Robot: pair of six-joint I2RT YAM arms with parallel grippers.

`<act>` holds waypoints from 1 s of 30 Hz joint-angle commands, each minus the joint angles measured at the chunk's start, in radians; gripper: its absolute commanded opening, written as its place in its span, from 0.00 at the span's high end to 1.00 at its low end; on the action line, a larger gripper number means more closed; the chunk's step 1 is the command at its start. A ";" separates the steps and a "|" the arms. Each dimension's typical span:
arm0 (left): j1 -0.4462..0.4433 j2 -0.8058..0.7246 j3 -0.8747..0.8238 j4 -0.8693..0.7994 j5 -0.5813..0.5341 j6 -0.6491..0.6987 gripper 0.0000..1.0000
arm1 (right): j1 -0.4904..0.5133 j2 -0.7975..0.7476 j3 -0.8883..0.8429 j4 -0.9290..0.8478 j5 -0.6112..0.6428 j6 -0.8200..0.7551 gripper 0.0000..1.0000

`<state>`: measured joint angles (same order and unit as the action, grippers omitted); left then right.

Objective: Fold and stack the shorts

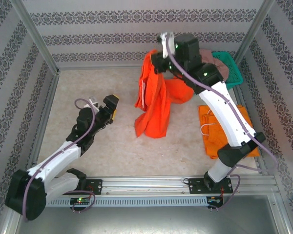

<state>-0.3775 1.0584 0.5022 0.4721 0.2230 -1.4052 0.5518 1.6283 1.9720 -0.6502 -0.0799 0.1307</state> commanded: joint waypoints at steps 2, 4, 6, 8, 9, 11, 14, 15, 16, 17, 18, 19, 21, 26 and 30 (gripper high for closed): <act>-0.048 0.138 -0.044 0.274 0.039 -0.261 0.01 | -0.020 -0.157 -0.341 0.216 0.023 0.057 1.00; -0.067 0.220 -0.034 0.343 0.046 -0.319 0.01 | -0.035 -0.244 -0.518 0.313 -0.010 0.103 1.00; -0.086 0.311 -0.013 0.400 0.068 -0.378 0.00 | -0.052 -0.312 -0.648 0.360 -0.025 0.143 1.00; -0.116 0.388 0.003 0.446 0.078 -0.441 0.01 | -0.068 -0.348 -0.714 0.355 -0.025 0.161 1.00; -0.132 0.430 0.011 0.473 0.084 -0.472 0.02 | -0.074 -0.363 -0.739 0.352 -0.022 0.164 1.00; -0.159 0.493 0.015 0.505 0.087 -0.508 0.05 | -0.087 -0.384 -0.777 0.350 -0.017 0.162 1.00; -0.185 0.545 0.022 0.482 0.067 -0.496 0.09 | -0.105 -0.399 -0.804 0.339 -0.004 0.165 1.00; -0.185 0.561 0.033 0.471 0.063 -0.473 0.10 | -0.108 -0.403 -0.813 0.334 -0.001 0.165 1.00; -0.184 0.573 0.041 0.465 0.055 -0.455 0.12 | -0.111 -0.406 -0.822 0.333 0.000 0.164 1.00; -0.185 0.584 0.051 0.454 0.044 -0.442 0.15 | -0.114 -0.411 -0.831 0.334 0.002 0.164 1.00; -0.183 0.595 0.063 0.444 0.040 -0.425 0.17 | -0.117 -0.416 -0.843 0.337 0.001 0.167 1.00; -0.184 0.604 0.077 0.435 0.039 -0.406 0.18 | -0.121 -0.419 -0.853 0.339 -0.002 0.168 1.00; -0.180 0.612 0.111 0.384 0.044 -0.365 0.21 | -0.127 -0.425 -0.869 0.339 -0.010 0.170 1.00; -0.179 0.555 0.177 0.183 0.029 -0.237 0.24 | -0.143 -0.443 -0.898 0.340 -0.017 0.170 1.00; -0.177 0.503 0.234 -0.051 0.010 -0.153 0.25 | -0.155 -0.456 -0.917 0.338 -0.026 0.168 1.00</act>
<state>-0.5564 1.6028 0.6956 0.6163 0.2607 -1.6581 0.4076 1.2034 1.0714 -0.3397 -0.0940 0.2867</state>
